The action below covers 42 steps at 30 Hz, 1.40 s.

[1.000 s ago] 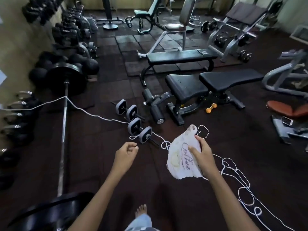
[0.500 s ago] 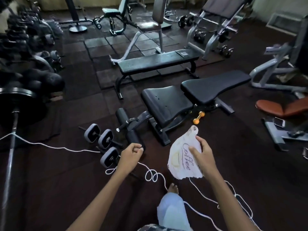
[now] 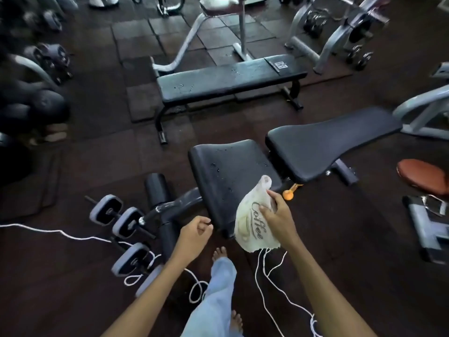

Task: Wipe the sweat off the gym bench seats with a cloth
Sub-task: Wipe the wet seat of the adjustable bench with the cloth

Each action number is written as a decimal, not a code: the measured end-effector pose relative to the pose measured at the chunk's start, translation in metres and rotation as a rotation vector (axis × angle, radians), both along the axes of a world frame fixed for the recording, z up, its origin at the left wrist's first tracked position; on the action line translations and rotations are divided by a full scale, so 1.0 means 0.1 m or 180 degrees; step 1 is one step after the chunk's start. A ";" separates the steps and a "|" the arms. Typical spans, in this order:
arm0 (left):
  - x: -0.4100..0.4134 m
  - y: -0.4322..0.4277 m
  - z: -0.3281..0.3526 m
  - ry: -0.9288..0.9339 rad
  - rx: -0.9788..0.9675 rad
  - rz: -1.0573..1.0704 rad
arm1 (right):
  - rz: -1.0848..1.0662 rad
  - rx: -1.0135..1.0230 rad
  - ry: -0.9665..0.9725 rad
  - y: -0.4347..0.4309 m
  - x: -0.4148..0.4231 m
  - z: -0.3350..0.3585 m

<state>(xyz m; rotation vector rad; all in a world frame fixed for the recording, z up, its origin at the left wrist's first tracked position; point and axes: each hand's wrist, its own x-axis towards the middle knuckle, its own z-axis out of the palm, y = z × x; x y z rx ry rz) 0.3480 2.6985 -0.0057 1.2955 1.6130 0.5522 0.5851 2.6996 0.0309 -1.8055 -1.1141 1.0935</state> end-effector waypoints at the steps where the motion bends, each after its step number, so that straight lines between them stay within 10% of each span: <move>1: 0.06 0.20 -0.12 0.0002 -0.0026 0.0023 | 0.0038 -0.0043 0.0009 0.20 0.07 -0.08; 13: 0.43 2.00 -1.80 0.0876 0.0149 -0.0023 | -0.0224 -0.0359 0.0592 2.35 0.38 -1.61; 19: 0.57 2.19 -2.28 0.1473 0.0453 -0.0105 | -0.0024 -0.0816 -0.0536 2.41 0.79 -2.34; 24: 0.63 2.16 -2.44 0.1650 0.0707 0.0076 | 0.0141 0.0121 -0.2376 2.29 0.48 -2.44; 32: 0.79 2.39 -2.64 0.1866 0.0716 0.0096 | 0.1377 -0.0725 -0.2818 2.56 0.17 -2.80; 42: 0.77 2.37 -2.74 0.1937 0.0788 0.0156 | 0.0977 -0.0632 -0.2730 2.86 0.65 -2.87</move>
